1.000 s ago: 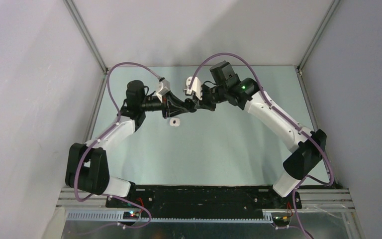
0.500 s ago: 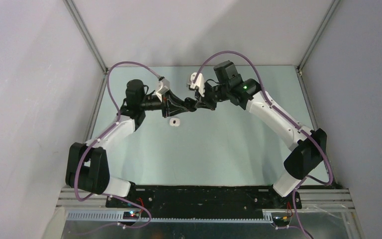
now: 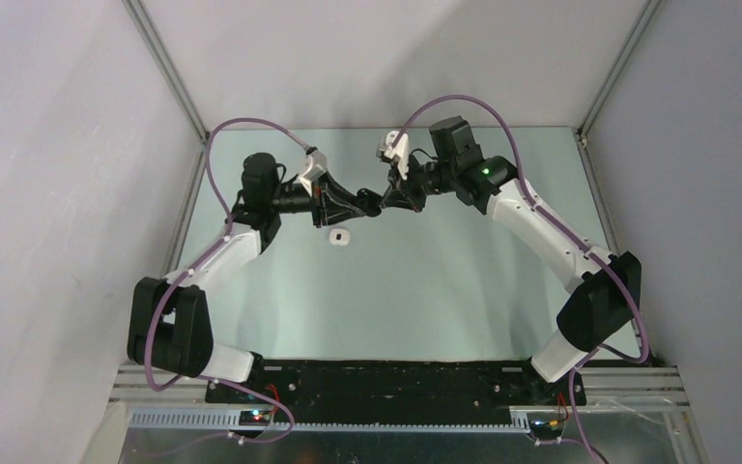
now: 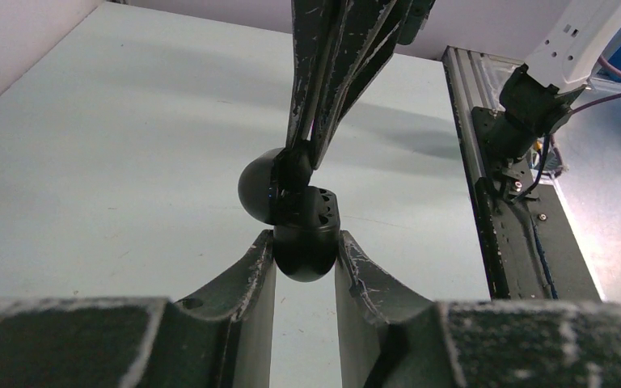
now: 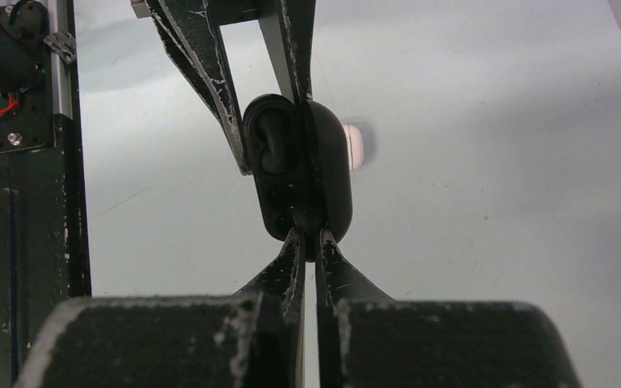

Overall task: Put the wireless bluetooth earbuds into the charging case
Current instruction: Place the earbud in the charging case.

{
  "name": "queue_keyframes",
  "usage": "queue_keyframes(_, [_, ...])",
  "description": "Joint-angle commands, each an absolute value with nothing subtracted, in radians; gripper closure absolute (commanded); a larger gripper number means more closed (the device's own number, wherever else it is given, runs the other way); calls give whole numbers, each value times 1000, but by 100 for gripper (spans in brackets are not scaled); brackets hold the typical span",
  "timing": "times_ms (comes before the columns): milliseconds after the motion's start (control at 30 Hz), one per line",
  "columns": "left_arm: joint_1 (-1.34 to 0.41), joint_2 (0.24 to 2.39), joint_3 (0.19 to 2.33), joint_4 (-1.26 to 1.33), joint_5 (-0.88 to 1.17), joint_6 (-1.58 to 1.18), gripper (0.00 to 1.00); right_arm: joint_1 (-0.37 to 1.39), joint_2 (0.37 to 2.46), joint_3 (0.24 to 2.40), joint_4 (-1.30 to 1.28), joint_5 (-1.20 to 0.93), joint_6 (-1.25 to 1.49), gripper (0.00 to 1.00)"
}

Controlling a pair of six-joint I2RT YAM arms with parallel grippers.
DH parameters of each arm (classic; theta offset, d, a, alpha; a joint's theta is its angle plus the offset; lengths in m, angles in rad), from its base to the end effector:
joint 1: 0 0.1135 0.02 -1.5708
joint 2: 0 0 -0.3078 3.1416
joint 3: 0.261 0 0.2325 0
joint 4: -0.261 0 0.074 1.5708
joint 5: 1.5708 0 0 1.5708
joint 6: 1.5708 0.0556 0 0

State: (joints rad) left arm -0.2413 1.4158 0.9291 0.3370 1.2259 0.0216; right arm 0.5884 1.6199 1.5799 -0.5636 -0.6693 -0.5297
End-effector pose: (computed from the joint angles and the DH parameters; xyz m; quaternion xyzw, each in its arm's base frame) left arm 0.2699 -0.1203 0.3517 0.4533 0.5655 -0.4919 0.4825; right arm 0.2793 0.2278 0.4051 -0.5730 0.6279 0.3035 0.4305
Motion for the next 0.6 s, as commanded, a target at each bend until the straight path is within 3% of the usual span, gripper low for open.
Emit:
queue_keyframes(0, [-235, 1394, 976, 392, 1258, 6, 100, 589, 1582, 1580, -505, -707, -486, 100])
queue_keyframes(567, [-234, 1383, 964, 399, 1237, -33, 100, 612, 1586, 1574, -496, -757, -451, 100])
